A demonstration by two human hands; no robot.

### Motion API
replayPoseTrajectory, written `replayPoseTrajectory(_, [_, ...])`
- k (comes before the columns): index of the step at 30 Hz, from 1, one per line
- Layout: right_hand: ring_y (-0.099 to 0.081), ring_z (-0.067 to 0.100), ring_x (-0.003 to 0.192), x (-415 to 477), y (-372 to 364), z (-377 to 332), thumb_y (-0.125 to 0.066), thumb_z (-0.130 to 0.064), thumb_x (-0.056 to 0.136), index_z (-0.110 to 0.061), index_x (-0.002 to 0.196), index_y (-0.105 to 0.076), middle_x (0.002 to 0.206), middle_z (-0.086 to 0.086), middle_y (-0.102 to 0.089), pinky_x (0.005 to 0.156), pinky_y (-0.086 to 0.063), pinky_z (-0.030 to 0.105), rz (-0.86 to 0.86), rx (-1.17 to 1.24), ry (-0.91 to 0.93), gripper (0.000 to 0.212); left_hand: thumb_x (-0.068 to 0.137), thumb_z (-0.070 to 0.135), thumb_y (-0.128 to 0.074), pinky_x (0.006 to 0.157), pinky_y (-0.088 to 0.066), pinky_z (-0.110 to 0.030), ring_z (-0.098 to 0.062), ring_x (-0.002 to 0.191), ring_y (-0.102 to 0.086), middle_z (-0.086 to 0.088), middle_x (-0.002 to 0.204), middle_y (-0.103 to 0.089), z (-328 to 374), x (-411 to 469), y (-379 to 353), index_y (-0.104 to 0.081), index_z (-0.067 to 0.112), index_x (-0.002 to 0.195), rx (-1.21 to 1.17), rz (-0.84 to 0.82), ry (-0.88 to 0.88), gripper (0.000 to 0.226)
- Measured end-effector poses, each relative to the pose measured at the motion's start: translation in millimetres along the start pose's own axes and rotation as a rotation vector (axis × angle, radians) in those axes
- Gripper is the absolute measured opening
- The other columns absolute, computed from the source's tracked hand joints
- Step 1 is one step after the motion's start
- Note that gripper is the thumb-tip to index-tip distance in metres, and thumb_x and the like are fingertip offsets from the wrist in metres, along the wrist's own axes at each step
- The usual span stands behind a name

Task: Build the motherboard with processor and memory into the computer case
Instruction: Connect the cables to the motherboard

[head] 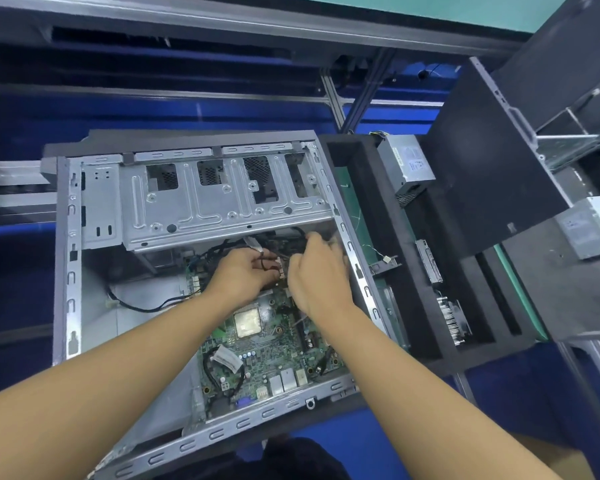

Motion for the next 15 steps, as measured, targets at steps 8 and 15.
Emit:
replayPoseTrajectory(8, [-0.044,0.028,0.123,4,0,8,-0.044,-0.013,0.100,-0.003,0.124,-0.053,0.135,0.015,-0.046,0.102,-0.040,0.036,-0.051,0.091,0.050,0.027,0.088,0.023,-0.070,0.046,-0.032,-0.010,0.009,0.053,-0.055,0.013,0.063,-0.065,9,2,-4,-0.071,0.022,0.080,0.152,0.213,-0.171,0.008])
replayPoseTrajectory(15, [-0.047,0.034,0.116,16,-4,-3,-0.040,-0.020,0.099,0.000,0.124,-0.054,0.126,0.020,-0.057,0.099,-0.032,0.040,-0.088,-0.117,0.021,0.035,0.092,0.026,-0.059,0.052,-0.042,-0.029,-0.018,0.063,-0.058,0.005,0.067,-0.064,36,10,-10,-0.063,0.021,0.075,0.562,0.209,-0.317,0.019])
Point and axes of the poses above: each hand's wrist, its own x-axis towards the middle knuckle, its own y-axis out of the back of the hand, z = x × y, the point moved 6 cm from there along x, towards the middle knuckle
